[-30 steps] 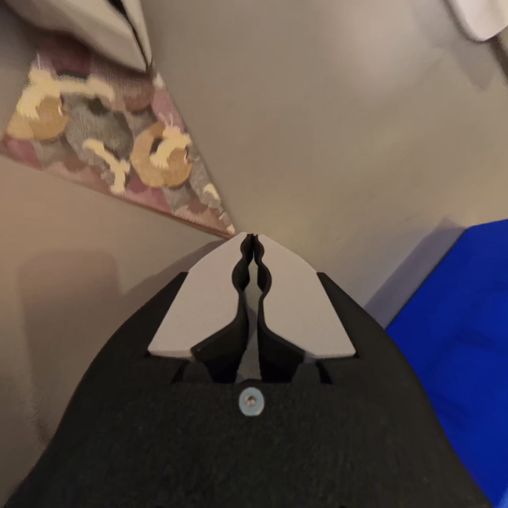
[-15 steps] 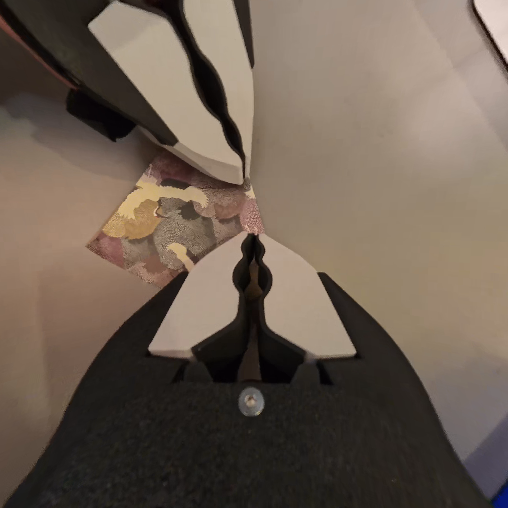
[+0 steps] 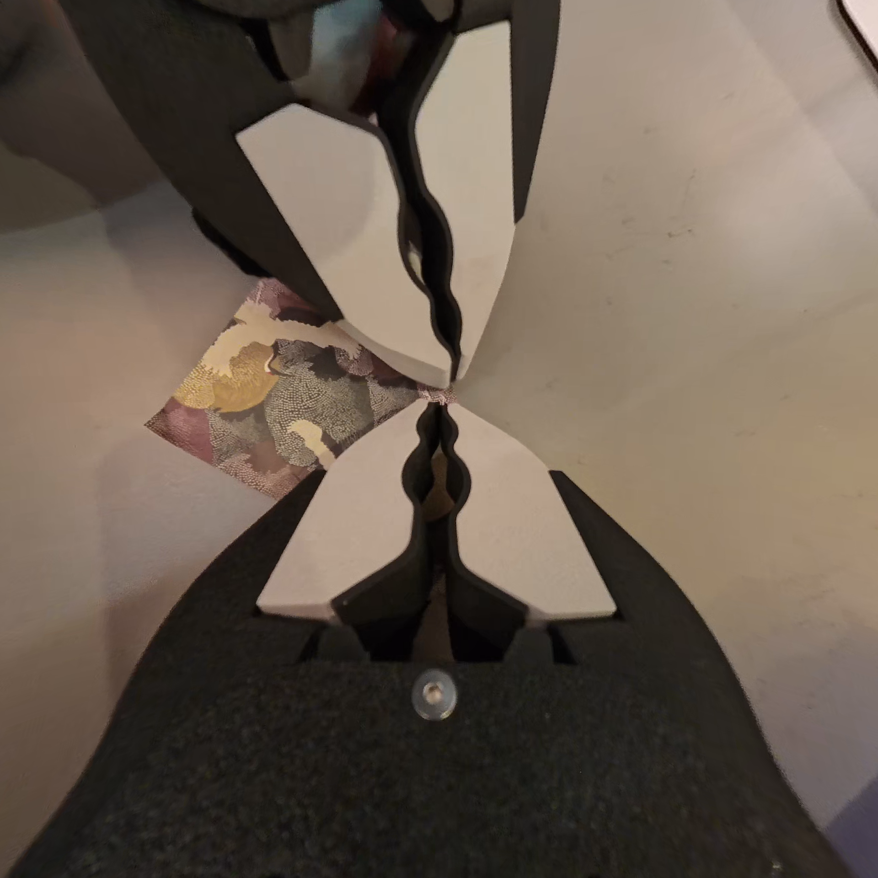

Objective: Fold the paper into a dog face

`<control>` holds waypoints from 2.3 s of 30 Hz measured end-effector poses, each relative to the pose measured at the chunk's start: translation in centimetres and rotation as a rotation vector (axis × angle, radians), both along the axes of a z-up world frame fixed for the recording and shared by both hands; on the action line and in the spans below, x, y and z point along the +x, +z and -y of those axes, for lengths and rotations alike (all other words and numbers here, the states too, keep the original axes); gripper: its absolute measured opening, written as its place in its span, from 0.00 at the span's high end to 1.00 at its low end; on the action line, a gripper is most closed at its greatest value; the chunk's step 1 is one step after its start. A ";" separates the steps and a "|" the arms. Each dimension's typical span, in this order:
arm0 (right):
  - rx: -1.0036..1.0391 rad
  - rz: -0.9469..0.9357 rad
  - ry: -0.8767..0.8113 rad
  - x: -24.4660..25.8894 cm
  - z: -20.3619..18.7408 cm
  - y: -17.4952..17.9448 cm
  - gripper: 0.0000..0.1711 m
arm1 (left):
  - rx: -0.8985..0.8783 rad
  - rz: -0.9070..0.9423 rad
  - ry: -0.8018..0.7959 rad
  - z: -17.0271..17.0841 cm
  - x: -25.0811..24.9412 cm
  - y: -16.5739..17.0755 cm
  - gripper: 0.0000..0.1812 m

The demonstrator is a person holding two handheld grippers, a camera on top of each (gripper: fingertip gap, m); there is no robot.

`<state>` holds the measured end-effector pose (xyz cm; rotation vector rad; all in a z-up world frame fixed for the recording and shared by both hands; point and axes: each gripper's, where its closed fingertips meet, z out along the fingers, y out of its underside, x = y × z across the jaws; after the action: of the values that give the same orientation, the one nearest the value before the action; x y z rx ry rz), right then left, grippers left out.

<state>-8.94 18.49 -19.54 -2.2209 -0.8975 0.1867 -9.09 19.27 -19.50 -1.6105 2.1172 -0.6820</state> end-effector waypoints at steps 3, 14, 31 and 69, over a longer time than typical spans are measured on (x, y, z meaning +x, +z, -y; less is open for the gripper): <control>-0.005 -0.010 -0.001 0.0 0.0 0.0 1.00 | 0.035 -0.035 0.006 -0.6 -0.7 0.0 1.00; 0.004 0.005 -0.002 0.0 0.0 0.0 1.00 | 0.118 -0.070 0.055 -2.3 -3.8 0.0 1.00; 0.004 0.003 -0.003 0.0 0.0 0.0 1.00 | 0.140 -0.105 0.178 -4.6 -6.9 0.0 1.00; 0.116 -0.020 0.265 -4.1 7.3 4.4 1.00 | 0.021 0.238 0.419 7.3 -12.5 4.0 1.00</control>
<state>-13.06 11.19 -15.10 -1.9858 -1.1607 0.2721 -21.59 12.00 -15.47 -1.7843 1.5492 -0.6663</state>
